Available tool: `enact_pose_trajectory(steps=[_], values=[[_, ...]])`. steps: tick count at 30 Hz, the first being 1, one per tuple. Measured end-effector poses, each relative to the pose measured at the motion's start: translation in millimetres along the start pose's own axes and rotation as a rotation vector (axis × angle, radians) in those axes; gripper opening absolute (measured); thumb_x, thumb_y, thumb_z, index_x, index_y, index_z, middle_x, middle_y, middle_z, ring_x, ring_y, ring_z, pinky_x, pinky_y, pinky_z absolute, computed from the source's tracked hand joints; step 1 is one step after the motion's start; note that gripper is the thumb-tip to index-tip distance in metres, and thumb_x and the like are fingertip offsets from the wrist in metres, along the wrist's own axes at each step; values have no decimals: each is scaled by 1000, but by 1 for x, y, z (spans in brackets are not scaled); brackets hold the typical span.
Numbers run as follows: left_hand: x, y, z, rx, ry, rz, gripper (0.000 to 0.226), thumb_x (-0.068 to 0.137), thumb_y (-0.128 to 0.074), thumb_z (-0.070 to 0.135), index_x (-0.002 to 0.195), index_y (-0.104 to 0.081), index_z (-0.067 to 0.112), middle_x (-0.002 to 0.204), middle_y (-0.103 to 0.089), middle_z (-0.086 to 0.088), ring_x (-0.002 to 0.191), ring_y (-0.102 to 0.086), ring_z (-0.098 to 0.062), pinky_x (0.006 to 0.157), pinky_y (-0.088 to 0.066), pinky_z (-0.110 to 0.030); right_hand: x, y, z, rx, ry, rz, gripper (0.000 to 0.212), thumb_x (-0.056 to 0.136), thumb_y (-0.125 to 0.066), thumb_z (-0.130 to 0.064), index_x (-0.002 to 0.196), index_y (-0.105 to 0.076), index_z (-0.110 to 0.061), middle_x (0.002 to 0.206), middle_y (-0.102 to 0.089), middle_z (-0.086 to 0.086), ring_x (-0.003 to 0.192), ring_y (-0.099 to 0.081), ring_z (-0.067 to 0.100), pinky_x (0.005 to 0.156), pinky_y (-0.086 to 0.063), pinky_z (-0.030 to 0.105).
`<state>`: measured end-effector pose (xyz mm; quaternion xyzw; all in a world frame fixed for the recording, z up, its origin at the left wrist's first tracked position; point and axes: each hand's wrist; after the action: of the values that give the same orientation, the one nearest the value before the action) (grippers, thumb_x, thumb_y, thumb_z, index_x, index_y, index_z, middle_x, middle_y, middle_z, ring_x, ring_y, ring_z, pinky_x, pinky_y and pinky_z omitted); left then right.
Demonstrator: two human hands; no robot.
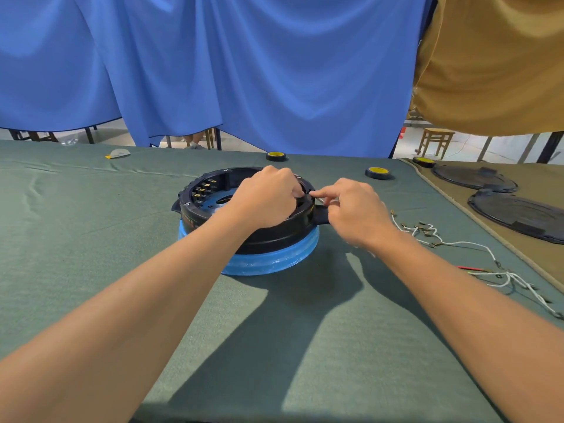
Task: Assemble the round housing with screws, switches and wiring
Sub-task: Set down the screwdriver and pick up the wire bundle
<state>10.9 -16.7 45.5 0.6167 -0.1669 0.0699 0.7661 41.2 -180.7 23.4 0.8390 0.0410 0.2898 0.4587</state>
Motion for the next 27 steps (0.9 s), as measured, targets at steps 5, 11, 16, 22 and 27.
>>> enact_pose_trajectory(steps=[5, 11, 16, 22, 27], values=[[-8, 5, 8, 219, -58, 44, 40, 92, -39, 10, 109, -72, 26, 111, -65, -6, 99, -57, -30, 74, -44, -37, -6, 7, 12, -60, 87, -127, 45, 89, -48, -12, 128, -60, -32, 107, -59, 0, 103, -55, 24, 93, -47, 44], [-15, -6, 36, 442, -76, 407, 18, 88, -45, 17, 72, -53, 16, 85, -67, 0, 85, -54, -25, 68, -26, -34, -11, 23, 49, -160, -41, -49, 30, 91, -50, -15, 110, -70, -26, 111, -65, 2, 100, -59, 24, 90, -50, 44], [-30, -47, 54, 695, -98, 313, 21, 90, -58, 26, 74, -68, 17, 73, -66, -2, 68, -57, -23, 62, -32, -30, -14, 33, 79, -317, -164, -76, 30, 93, -48, -17, 113, -69, -25, 120, -64, 4, 115, -53, 29, 93, -49, 45], [-27, -62, 48, 745, -125, 481, 20, 77, -70, 19, 59, -63, 18, 63, -59, -4, 57, -52, -24, 57, -34, -30, -15, 43, 105, -432, -277, -44, 36, 91, -50, -11, 119, -67, -26, 123, -63, 9, 117, -46, 34, 92, -44, 43], [-25, -64, 46, 755, -175, 553, 17, 77, -65, 15, 60, -59, 14, 62, -58, -7, 66, -53, -26, 59, -33, -31, -20, 46, 116, -532, -421, -110, 38, 93, -55, -16, 128, -59, -28, 132, -57, 9, 122, -47, 34, 95, -40, 43]])
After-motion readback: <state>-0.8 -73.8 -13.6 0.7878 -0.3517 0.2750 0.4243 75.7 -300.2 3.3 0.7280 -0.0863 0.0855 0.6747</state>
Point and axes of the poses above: each hand's wrist, its own x-axis towards the middle knuckle, its own y-axis out of the back of the hand, z = x × y
